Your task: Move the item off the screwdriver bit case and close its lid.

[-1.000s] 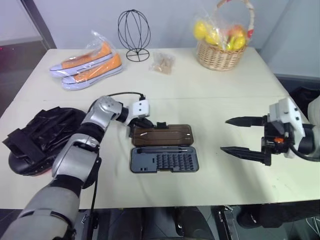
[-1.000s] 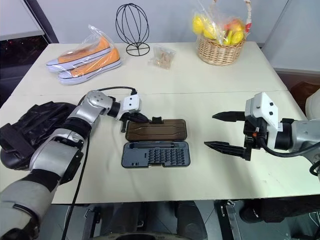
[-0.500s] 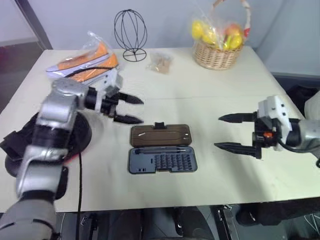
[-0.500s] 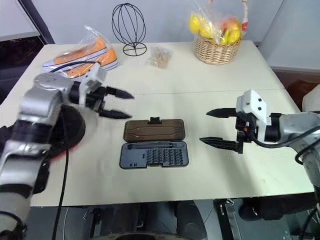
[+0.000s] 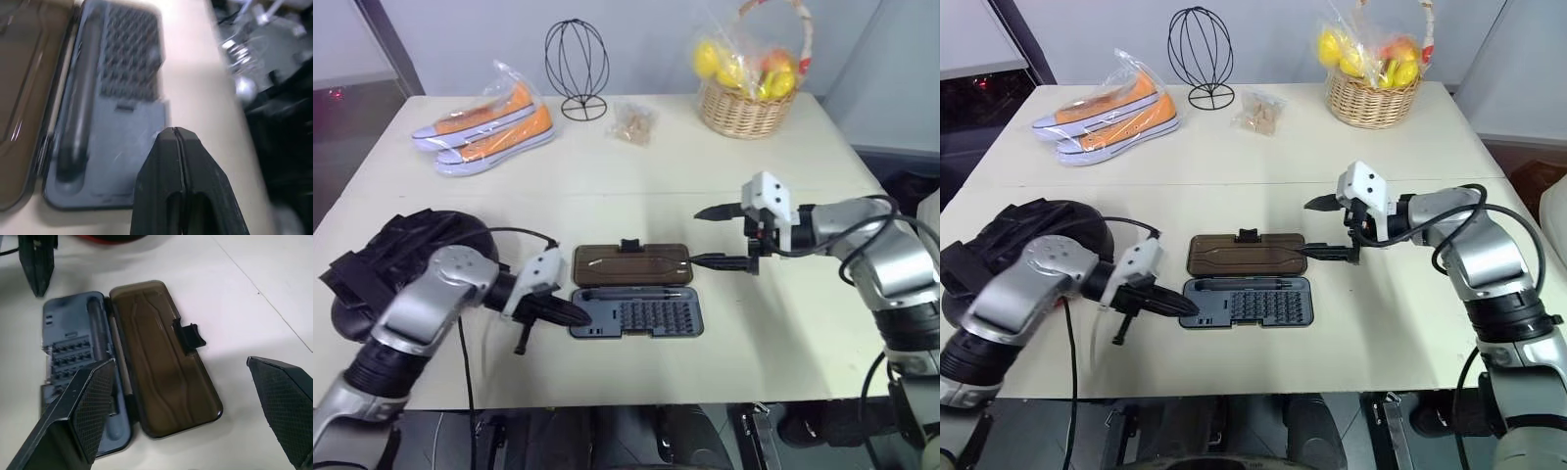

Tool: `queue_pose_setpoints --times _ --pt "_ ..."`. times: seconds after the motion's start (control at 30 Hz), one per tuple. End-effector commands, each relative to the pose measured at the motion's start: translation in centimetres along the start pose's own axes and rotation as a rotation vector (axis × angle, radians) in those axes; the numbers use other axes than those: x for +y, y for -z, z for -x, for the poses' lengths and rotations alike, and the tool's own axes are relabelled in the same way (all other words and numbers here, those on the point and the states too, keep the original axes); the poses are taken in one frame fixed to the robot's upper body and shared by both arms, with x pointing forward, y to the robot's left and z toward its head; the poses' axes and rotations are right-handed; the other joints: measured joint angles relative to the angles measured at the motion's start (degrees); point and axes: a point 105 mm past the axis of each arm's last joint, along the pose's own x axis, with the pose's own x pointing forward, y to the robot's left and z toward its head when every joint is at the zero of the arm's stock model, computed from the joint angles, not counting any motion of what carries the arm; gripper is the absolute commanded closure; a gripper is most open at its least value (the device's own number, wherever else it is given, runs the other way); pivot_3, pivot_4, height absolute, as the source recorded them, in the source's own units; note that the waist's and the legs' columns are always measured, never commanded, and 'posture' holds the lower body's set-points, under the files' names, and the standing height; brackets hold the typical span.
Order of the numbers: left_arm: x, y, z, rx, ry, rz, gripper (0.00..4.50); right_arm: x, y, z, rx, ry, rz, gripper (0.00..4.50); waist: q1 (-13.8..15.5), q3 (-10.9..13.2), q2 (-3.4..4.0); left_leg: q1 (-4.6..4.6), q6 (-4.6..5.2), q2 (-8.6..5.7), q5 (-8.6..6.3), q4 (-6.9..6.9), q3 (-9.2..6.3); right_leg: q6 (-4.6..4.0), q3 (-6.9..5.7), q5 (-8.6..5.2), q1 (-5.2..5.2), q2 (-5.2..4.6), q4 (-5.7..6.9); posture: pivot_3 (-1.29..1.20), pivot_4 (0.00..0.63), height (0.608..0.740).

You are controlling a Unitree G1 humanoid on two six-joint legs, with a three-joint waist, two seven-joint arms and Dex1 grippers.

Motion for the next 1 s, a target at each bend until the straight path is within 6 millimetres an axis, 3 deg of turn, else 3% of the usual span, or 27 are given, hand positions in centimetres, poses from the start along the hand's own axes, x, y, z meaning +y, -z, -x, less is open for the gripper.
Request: queue_pose_setpoints --times 0.03,0.33,0.53,0.77,0.87,0.97,1.0 --pt "0.2 0.6 -0.4 0.014 -0.023 -0.018 4.48 -1.0 -0.3 -0.8 0.025 0.003 0.059 0.0 -0.05 0.0 0.0 0.0 0.0 0.0 0.0 0.0 0.0 0.0 0.0 0.0 0.0 0.0 0.01 0.0 0.15 0.74" --pt "0.6 1.7 -1.3 0.036 -0.058 -0.018 4.48 -2.2 2.3 -3.3 0.138 -0.031 0.085 0.0 0.02 -0.01 0.02 0.01 0.0 -0.02 0.0 -0.01 0.01 0.0 0.0 0.01 -0.01 -0.02 0.03 0.0 0.15 0.74" --pt "0.7 2.1 -1.6 0.021 -0.077 0.015 4.48 -3.2 2.6 -5.2 0.139 -0.026 0.051 0.0 -0.28 -0.02 0.04 0.06 0.0 -0.01 0.0 -0.01 0.01 -0.01 0.0 0.01 -0.01 0.0 0.08 0.0 0.15 0.74" --pt "0.4 2.5 -1.9 0.024 -0.081 0.029 4.48 -4.2 4.6 -7.3 0.286 -0.014 0.058 0.0 -0.39 -0.04 0.07 0.07 -0.01 -0.02 0.0 -0.02 0.02 -0.02 0.0 0.01 0.0 -0.01 0.1 0.0 0.15 0.74" --pt "0.1 2.6 -2.1 0.022 -0.082 0.035 4.5 -4.3 5.3 -7.9 0.322 -0.028 0.068 0.86 -0.41 -0.09 0.13 0.1 -0.01 -0.01 0.0 -0.03 0.02 -0.02 0.0 0.01 0.0 0.0 0.1 0.0 0.15 0.74" --pt "-0.1 2.7 -2.1 0.028 -0.081 0.035 4.5 -3.9 5.4 -8.2 0.323 -0.062 0.072 2.2 -0.35 -0.12 0.17 0.2 -0.01 -0.01 0.0 -0.03 0.02 -0.02 0.0 0.01 0.13 -0.01 0.1 0.0 0.15 0.74" --pt "-0.1 2.8 -2.1 0.027 -0.083 0.037 4.5 -3.9 5.4 -8.3 0.321 -0.067 0.076 2.2 -0.35 -0.13 0.18 0.22 -0.01 -0.01 0.0 -0.03 0.0 -0.02 0.0 0.01 0.15 0.0 0.1 0.0 0.15 0.74"
